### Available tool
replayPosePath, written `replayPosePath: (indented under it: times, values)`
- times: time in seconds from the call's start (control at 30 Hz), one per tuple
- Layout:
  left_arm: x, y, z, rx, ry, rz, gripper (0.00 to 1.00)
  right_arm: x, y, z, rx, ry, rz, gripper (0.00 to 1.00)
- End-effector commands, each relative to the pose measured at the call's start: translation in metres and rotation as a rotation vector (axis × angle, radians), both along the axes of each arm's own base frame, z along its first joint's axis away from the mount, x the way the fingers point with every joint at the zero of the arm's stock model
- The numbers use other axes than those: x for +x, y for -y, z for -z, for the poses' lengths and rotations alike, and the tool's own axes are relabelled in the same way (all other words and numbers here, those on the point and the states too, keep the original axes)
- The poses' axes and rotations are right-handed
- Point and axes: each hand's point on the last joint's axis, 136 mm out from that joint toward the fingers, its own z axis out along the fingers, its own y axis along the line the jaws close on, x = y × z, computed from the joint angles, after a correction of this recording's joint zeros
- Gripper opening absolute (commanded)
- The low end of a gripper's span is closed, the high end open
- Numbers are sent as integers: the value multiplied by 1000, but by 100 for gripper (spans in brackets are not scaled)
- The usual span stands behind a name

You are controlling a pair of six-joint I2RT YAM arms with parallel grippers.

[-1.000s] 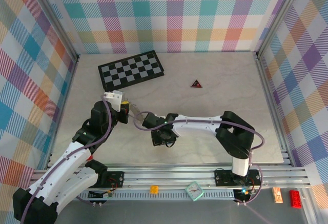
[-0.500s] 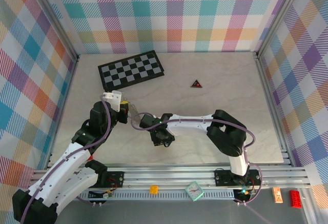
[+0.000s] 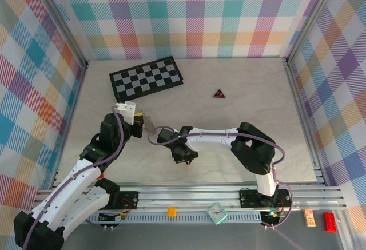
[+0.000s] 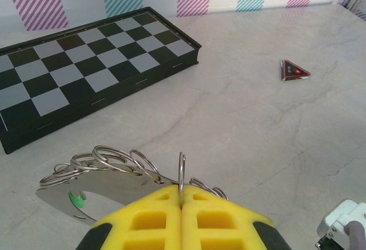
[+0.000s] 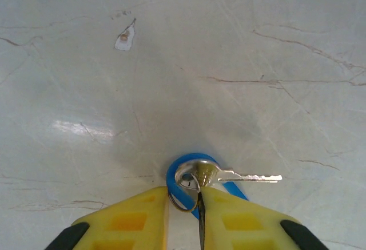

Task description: Put the keys on the keyring

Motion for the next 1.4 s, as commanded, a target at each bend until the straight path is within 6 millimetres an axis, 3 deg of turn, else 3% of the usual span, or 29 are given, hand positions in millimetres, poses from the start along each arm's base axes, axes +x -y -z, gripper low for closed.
replayPosePath:
  times: [0.0,0.17,0.5,0.83,1.13,1.37]
  values:
    - [2,-1,-20,-23,59,-10,0,-5,10,-8,-20,5,6,19]
    - [2,-1,-20,-25,57,-7,0,-2,4,-12,11,12,5,25]
    - [3,0,-19,-22,53,-4,0,3,3,-10,1,15,21,24]
    - [3,0,-18,-22,50,-2,0,6,3,-13,-9,26,17,18]
    - [3,0,-19,-20,51,-2,0,6,7,-14,-32,27,-1,5]
    - [0,8,-20,-32,45,42,0,4,11,-26,2,46,-57,0]
